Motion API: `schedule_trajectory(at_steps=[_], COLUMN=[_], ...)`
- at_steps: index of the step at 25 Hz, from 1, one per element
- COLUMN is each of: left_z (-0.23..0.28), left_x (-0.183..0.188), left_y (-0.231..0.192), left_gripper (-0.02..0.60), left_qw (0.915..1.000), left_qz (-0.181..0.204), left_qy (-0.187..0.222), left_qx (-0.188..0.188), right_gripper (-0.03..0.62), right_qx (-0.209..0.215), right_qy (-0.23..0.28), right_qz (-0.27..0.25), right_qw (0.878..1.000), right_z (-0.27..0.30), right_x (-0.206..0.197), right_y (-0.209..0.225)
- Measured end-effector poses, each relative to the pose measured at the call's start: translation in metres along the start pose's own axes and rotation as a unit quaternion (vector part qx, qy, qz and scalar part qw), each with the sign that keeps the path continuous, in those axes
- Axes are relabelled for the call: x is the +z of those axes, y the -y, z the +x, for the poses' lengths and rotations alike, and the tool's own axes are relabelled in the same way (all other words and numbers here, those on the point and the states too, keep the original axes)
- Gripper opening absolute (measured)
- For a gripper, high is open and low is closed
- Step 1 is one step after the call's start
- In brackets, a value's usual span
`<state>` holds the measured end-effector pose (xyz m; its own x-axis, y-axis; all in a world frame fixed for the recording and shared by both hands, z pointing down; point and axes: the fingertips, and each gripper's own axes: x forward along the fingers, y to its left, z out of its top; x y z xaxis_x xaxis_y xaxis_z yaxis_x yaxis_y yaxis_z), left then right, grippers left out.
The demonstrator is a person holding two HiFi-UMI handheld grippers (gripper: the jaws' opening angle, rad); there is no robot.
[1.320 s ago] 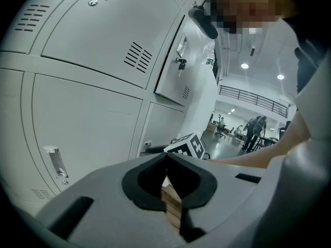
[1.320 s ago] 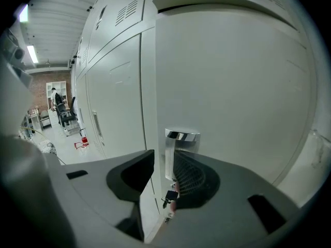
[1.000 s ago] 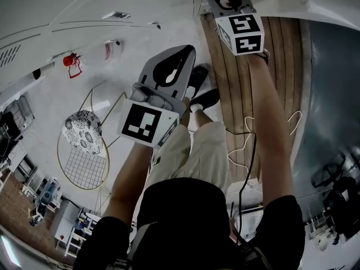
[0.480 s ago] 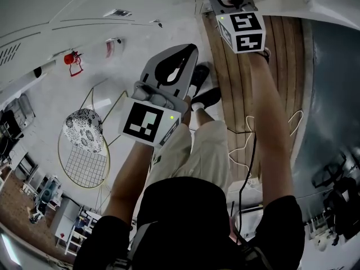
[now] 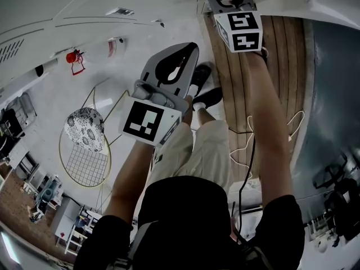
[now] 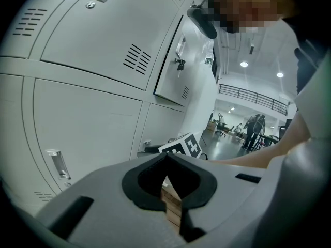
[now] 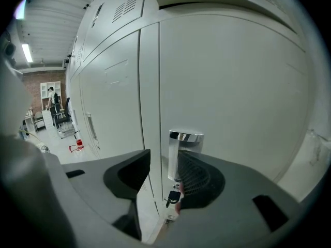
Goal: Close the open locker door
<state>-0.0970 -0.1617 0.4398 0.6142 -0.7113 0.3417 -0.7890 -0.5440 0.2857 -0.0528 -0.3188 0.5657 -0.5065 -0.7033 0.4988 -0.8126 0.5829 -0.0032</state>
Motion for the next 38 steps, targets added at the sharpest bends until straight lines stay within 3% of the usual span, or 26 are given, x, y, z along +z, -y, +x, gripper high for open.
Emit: schedule_trajectory(at_steps=[14, 29, 38], left_z=[-0.005, -0.036, -0.075], left_x=[0.016, 0.039, 0.071], left_y=[0.021, 0.091, 0.137], left_gripper=[0.018, 0.017, 0.018], left_qw=[0.9998, 0.9987, 0.9976], left_qz=[0.011, 0.025, 0.023], left_qy=[0.010, 0.005, 0.027], left_qx=[-0.012, -0.044, -0.059], right_gripper=[0.156, 0.125, 0.096], right_qx=[-0.009, -0.018, -0.040], right_qy=[0.006, 0.059, 0.086], right_qz=[0.002, 0.044, 0.059], right_qw=[1.000, 0.997, 0.994], right_z=[-0.050, -0.189, -0.289], right_x=[0.013, 0.057, 0.083], right_y=[0.009, -0.021, -0.031])
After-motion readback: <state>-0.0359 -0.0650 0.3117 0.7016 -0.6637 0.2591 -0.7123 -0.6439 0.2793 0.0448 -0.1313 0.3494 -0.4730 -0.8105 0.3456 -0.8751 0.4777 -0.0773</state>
